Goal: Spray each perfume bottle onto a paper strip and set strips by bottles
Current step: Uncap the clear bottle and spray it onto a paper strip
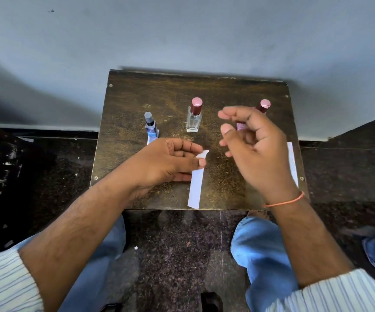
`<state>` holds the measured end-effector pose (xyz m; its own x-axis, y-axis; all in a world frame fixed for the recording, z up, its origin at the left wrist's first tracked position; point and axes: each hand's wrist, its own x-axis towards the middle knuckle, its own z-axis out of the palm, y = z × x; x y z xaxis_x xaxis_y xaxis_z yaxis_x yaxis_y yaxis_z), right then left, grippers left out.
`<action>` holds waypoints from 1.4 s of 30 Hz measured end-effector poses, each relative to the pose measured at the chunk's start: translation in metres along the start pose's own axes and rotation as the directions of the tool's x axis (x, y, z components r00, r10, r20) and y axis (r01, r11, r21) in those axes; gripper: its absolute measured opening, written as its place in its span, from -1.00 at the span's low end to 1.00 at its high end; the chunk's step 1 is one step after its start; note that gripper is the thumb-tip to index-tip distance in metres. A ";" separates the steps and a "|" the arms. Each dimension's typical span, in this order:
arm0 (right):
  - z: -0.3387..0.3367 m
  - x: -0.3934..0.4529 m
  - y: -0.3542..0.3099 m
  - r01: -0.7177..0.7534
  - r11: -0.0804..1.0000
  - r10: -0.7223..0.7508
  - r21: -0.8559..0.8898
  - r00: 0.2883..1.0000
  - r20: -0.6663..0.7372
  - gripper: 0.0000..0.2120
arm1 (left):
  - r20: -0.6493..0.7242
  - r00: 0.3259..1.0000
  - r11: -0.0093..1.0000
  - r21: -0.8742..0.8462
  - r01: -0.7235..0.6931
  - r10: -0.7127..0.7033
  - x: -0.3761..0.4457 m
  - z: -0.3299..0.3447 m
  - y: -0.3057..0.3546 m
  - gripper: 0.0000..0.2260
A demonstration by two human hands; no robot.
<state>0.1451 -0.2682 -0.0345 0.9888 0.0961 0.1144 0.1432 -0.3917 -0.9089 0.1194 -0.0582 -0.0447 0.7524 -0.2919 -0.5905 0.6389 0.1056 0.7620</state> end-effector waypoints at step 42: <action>0.062 0.025 0.018 -0.130 0.986 0.133 -0.107 0.991 0.019 -0.74 | 0.094 0.988 0.989 -0.094 -0.112 0.120 -0.017 -0.015 0.003 -0.89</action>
<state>0.1698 -0.2160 -0.0727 0.9980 0.0606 -0.0151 0.0170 -0.4964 -0.8679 0.1107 -0.0383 -0.0366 0.8056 -0.3647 -0.4669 0.5632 0.2267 0.7946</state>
